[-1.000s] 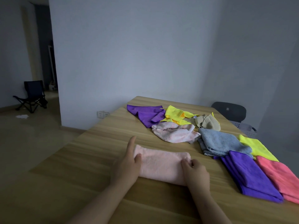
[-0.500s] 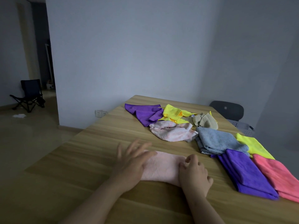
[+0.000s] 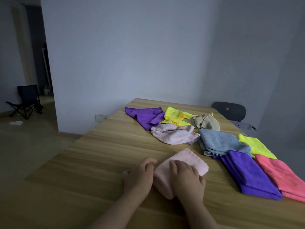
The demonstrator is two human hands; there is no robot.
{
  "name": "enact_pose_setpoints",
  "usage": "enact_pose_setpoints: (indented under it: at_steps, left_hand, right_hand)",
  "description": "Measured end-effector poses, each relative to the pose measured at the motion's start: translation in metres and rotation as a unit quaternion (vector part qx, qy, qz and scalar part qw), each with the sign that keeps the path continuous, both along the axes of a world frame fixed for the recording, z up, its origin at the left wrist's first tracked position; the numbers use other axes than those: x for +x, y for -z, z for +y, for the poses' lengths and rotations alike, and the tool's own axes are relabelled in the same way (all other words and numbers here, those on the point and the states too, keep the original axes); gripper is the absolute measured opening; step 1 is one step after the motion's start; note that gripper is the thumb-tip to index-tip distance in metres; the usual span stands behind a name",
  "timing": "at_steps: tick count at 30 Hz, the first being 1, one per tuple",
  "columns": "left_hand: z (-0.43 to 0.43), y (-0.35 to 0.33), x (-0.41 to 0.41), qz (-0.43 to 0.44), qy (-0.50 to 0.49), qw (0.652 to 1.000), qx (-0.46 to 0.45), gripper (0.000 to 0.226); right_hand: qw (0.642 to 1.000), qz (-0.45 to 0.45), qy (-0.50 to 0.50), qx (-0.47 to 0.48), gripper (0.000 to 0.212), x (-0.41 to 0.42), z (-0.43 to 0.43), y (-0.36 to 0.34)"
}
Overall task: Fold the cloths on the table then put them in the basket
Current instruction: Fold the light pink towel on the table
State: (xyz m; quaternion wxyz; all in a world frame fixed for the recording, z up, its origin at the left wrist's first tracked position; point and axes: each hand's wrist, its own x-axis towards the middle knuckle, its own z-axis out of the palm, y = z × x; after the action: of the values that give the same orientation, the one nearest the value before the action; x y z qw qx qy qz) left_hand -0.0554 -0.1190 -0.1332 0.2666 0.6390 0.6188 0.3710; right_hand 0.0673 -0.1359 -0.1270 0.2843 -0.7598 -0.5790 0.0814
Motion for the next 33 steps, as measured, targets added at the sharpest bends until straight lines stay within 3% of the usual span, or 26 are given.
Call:
enact_pose_setpoints:
  at_steps: [2,6,9,10,14,18,21,23,27,33]
  left_hand:
    - [-0.001,0.000,-0.004,-0.067,-0.023,0.997,0.011,0.028]
    - [0.000,0.001,-0.005,-0.067,-0.027,0.997,0.022,0.030]
    - [0.003,0.002,-0.002,-0.013,-0.015,1.000,0.020,0.032]
    - [0.005,0.003,-0.002,-0.003,-0.013,1.000,0.017,0.034]
    - [0.006,0.007,-0.003,-0.045,-0.001,0.999,0.011,0.032]
    - [0.005,0.007,-0.004,-0.044,-0.003,0.999,0.015,0.031]
    - [0.007,0.006,-0.003,0.009,-0.001,0.999,0.031,0.034]
    - [0.007,0.005,0.000,0.044,0.002,0.998,0.036,0.035]
    - [0.005,0.006,0.007,0.077,0.041,0.995,0.038,0.034]
    - [0.002,0.004,0.006,0.059,0.049,0.996,0.046,0.038]
  right_hand:
    - [0.998,0.044,-0.004,-0.034,0.033,0.016,-0.002,-0.007]
    - [0.991,-0.064,-0.013,-0.116,0.023,0.039,-0.006,-0.031]
    - [0.994,-0.103,0.010,-0.034,0.030,0.032,0.000,-0.041]
    - [0.993,-0.116,0.015,-0.028,0.035,0.026,0.003,-0.039]
    - [0.952,-0.220,-0.041,-0.210,0.076,0.000,0.012,-0.010]
    - [0.959,-0.235,-0.054,-0.152,0.068,0.014,0.011,-0.009]
    - [0.966,-0.237,-0.041,-0.096,0.072,0.022,-0.006,-0.001]
    - [0.968,-0.225,-0.056,-0.094,0.076,0.022,-0.018,0.008]
    - [0.967,-0.237,-0.051,-0.074,0.063,0.049,-0.014,0.011]
    - [0.968,-0.239,-0.041,-0.060,0.055,0.105,0.006,0.007]
